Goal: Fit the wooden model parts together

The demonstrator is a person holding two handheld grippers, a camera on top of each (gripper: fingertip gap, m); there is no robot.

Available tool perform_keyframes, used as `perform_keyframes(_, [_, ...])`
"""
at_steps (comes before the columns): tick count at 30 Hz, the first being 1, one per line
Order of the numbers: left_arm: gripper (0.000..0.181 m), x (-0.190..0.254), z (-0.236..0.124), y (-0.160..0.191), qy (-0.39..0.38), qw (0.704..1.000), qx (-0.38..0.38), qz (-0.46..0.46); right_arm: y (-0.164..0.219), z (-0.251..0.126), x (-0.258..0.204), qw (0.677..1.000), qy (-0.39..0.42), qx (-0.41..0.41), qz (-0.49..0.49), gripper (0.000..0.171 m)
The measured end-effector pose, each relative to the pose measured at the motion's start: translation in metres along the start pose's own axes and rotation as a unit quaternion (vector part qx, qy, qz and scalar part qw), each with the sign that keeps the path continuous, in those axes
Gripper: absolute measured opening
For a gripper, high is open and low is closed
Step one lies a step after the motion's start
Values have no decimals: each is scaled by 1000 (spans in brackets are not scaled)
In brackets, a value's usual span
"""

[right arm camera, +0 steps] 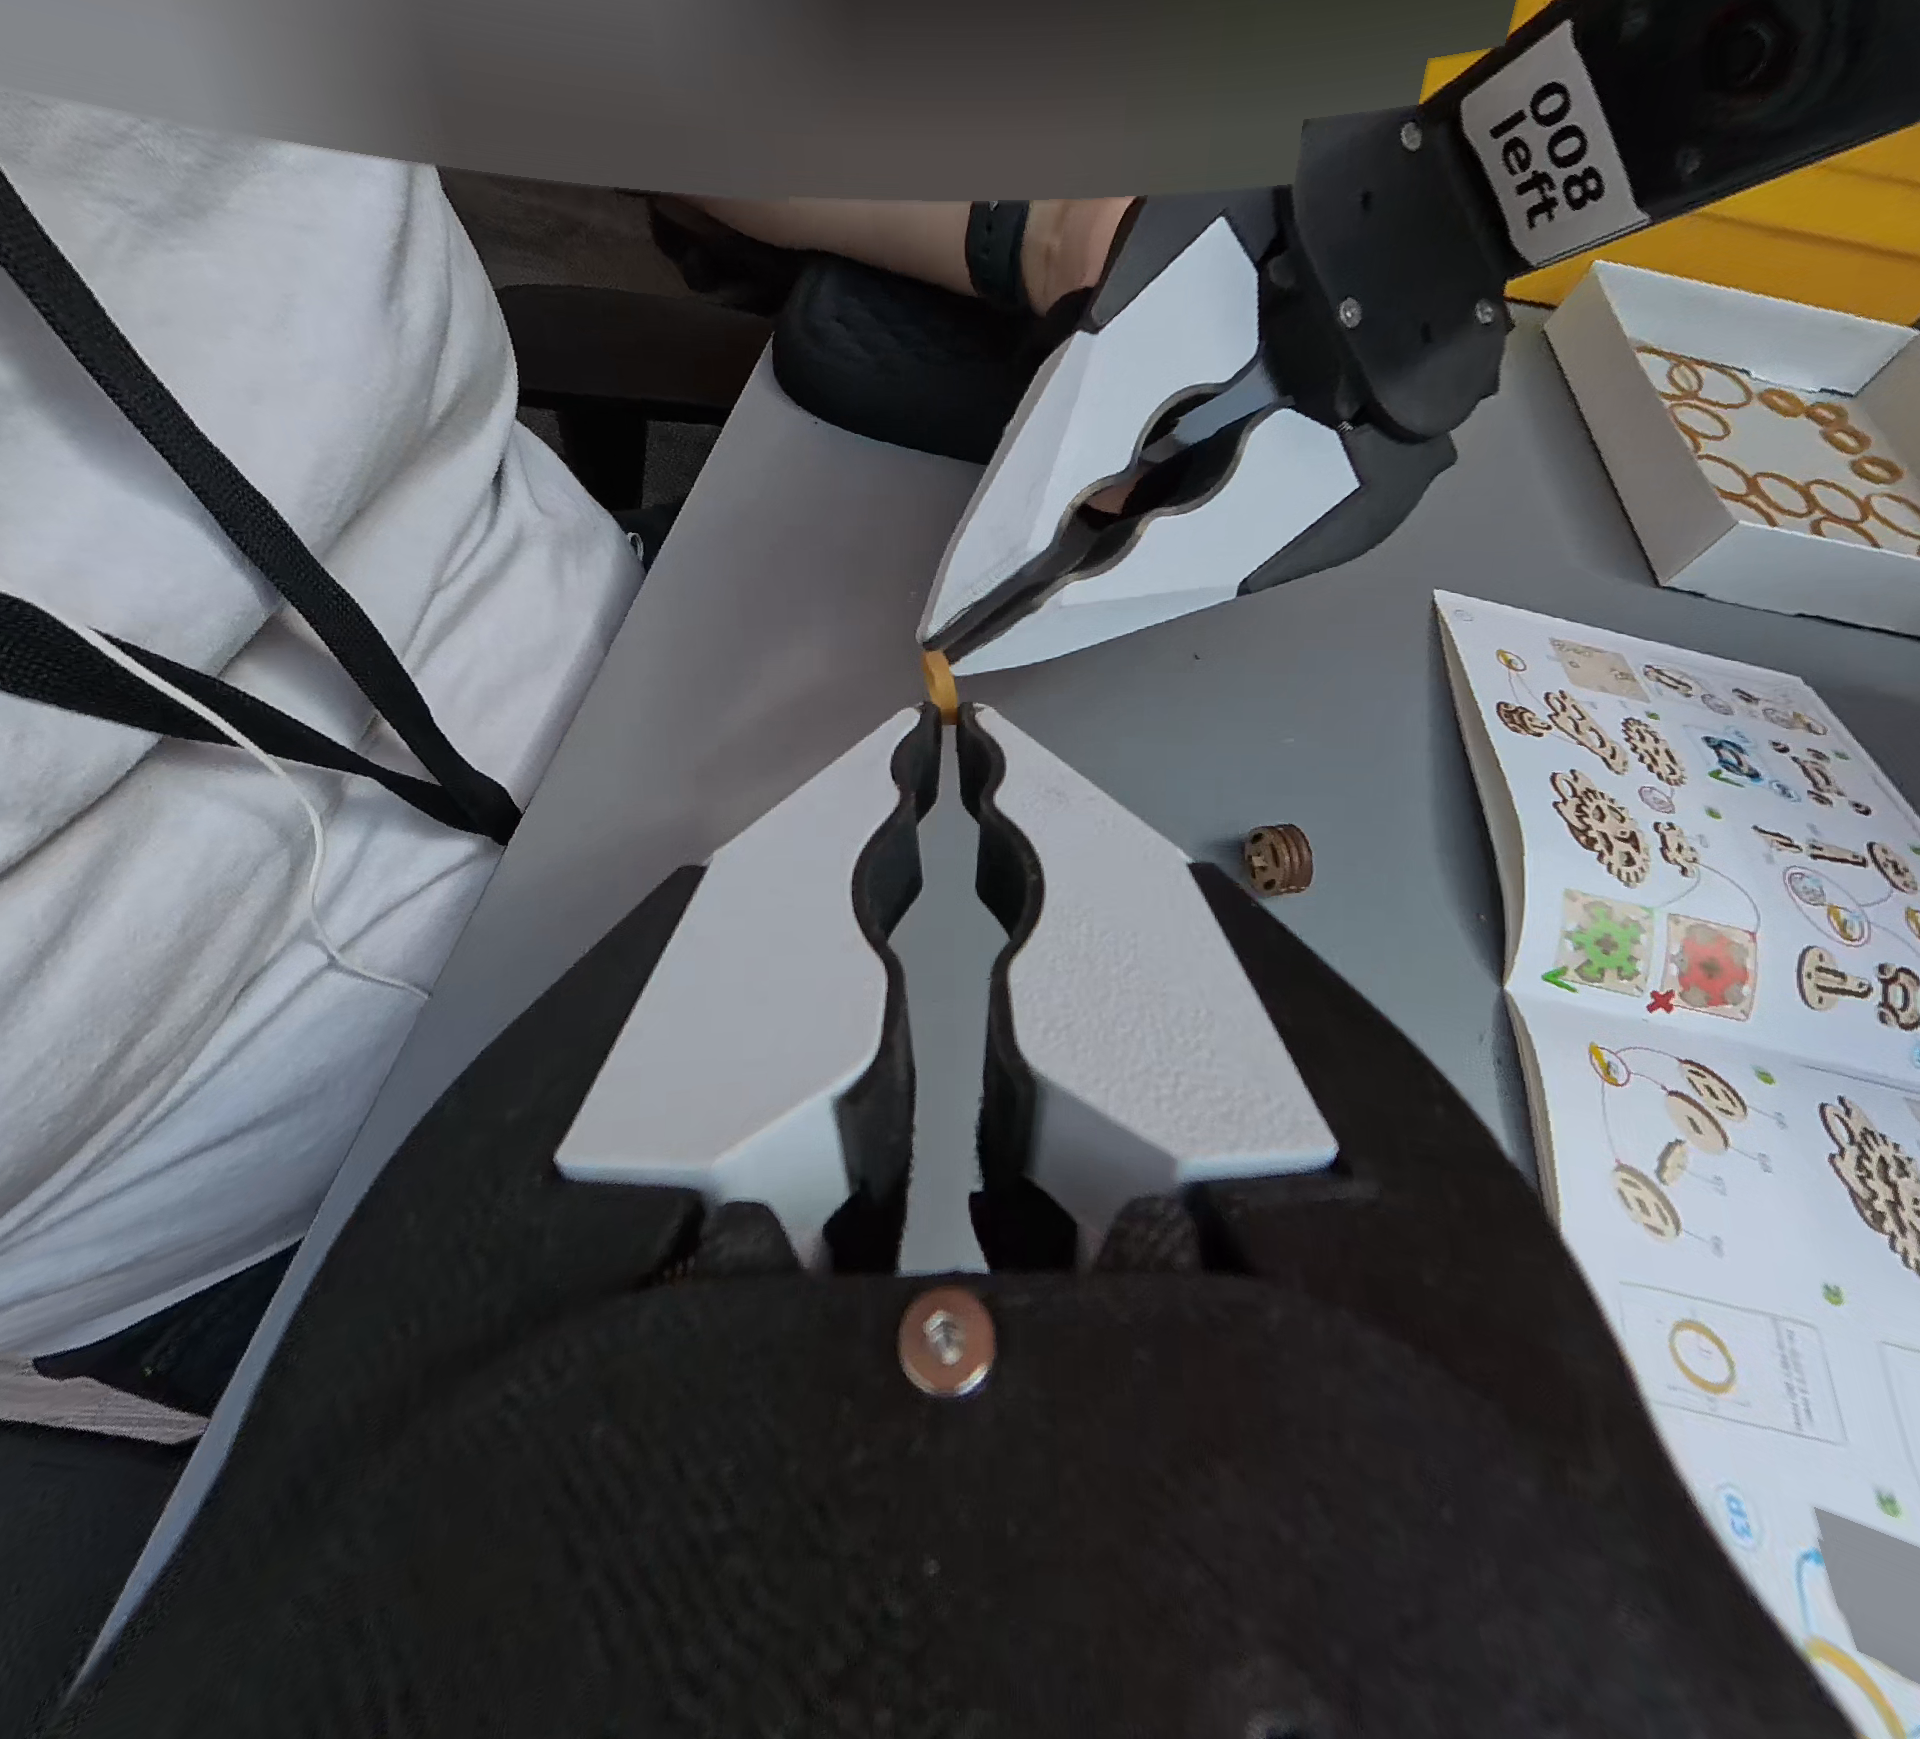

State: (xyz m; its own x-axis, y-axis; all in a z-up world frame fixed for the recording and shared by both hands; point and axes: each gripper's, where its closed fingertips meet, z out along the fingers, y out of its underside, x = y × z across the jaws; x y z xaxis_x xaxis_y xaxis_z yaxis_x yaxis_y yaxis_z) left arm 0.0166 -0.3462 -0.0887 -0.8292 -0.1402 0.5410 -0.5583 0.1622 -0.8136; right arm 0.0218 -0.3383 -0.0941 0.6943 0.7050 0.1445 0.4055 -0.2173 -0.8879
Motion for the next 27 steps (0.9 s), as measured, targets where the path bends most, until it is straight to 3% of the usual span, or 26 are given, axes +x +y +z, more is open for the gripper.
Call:
perform_keyframes(3, [26, -9, -1, 0, -21, 1000, -5, -5, 9, 3, 4, 999, 6, -14, 36, 2])
perform_keyframes(7, [38, -23, -8, -3, -85, 996, 9, 22, 24, 2, 18, 996, 36, -40, 73, 2])
perform_keyframes(12, [38, -51, -26, -14, -266, 959, 17, 96, 34, -4, 37, 986, 82, -42, 140, 2])
perform_keyframes(15, [37, -49, -23, -14, -286, 952, 16, 106, 40, -9, 46, 978, 106, -39, 174, 2])
perform_keyframes(19, [22, -62, -31, -7, -338, 934, 0, 116, 43, -13, 55, 970, 122, -31, 207, 2])
perform_keyframes(27, [17, -73, -24, -4, -351, 930, -10, 106, 43, -9, 59, 967, 121, -28, 220, 2])
